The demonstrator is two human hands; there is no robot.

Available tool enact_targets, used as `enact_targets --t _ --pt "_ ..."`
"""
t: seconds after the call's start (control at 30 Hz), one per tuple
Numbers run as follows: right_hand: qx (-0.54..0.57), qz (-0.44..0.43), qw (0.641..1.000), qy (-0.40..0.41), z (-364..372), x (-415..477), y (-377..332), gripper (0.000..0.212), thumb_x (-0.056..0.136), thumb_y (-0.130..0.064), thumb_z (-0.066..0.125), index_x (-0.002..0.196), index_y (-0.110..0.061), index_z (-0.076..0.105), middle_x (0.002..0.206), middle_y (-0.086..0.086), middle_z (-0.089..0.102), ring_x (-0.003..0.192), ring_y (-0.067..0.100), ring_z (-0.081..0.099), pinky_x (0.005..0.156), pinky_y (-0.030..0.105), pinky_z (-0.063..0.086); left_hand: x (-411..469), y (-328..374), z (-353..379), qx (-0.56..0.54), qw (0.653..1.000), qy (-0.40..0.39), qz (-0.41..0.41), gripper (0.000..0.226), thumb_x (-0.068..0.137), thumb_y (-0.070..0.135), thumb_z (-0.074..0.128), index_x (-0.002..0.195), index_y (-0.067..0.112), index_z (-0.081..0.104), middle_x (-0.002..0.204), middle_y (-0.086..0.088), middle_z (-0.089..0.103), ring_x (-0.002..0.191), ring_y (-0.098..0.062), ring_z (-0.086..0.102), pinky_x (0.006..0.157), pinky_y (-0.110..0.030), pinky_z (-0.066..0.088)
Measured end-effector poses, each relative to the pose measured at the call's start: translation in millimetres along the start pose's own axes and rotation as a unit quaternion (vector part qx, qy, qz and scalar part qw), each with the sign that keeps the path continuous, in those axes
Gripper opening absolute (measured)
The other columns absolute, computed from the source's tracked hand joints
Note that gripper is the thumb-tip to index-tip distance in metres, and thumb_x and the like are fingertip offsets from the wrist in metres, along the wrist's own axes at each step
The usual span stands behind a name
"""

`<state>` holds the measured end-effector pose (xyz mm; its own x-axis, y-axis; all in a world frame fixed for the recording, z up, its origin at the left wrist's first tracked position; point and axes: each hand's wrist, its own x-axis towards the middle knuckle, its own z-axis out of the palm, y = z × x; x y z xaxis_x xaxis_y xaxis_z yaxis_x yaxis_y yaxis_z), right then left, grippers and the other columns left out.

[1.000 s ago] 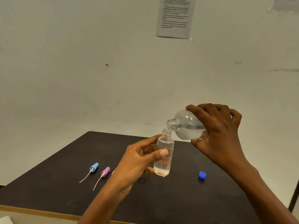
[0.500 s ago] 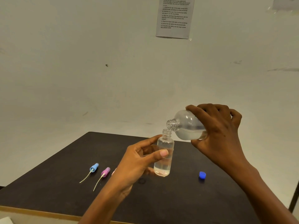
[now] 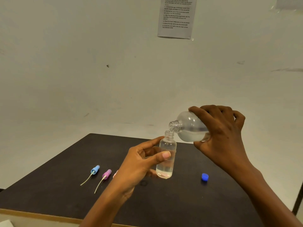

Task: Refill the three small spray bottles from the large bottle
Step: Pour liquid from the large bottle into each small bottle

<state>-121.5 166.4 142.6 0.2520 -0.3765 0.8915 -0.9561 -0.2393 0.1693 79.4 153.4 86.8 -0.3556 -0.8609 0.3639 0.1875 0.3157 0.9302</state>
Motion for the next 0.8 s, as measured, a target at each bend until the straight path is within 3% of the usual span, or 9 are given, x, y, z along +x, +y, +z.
enact_targets --t 0.13,0.47,0.67,0.8 --pt "-0.002 0.000 1.000 -0.001 1.1 0.3 0.4 0.087 0.046 -0.009 0.084 0.121 -0.029 0.043 0.108 0.005 0.060 0.105 0.022 0.040 0.085 0.035 0.020 0.0 -0.4 -0.3 0.000 1.000 -0.002 -0.001 0.056 0.051 0.038 0.073 0.106 0.040 0.060 0.103 0.003 0.074 0.096 -0.017 0.070 0.074 -0.045 0.059" --pt "0.004 0.012 1.000 0.003 10.1 -6.1 3.5 0.086 0.046 -0.010 0.084 0.120 -0.029 0.044 0.107 0.005 0.060 0.104 0.021 0.039 0.084 0.033 0.019 2.5 -4.5 0.9 -0.008 1.000 0.003 -0.012 0.046 0.058 0.030 0.072 0.102 0.039 0.061 0.100 0.007 0.074 0.094 -0.014 0.071 0.064 -0.032 0.059" --pt "0.041 0.036 0.998 0.010 26.9 -17.2 4.7 0.069 0.055 -0.028 0.066 0.119 -0.029 0.043 0.107 0.004 0.059 0.104 0.020 0.039 0.084 0.039 0.022 6.4 -13.2 1.5 -0.009 1.000 0.017 -0.024 0.047 0.062 0.026 0.071 0.107 0.035 0.062 0.101 0.005 0.074 0.092 -0.012 0.071 0.054 -0.023 0.054" --pt "0.078 0.083 0.993 -0.010 46.5 -32.0 4.2 0.068 0.055 -0.030 0.065 0.119 -0.032 0.041 0.106 0.000 0.059 0.102 0.017 0.040 0.082 0.037 0.022 12.3 -27.6 1.9 -0.005 0.999 0.021 -0.047 0.042 0.063 0.027 0.072 0.105 0.026 0.068 0.100 0.002 0.074 0.090 -0.013 0.071 0.052 -0.021 0.052"
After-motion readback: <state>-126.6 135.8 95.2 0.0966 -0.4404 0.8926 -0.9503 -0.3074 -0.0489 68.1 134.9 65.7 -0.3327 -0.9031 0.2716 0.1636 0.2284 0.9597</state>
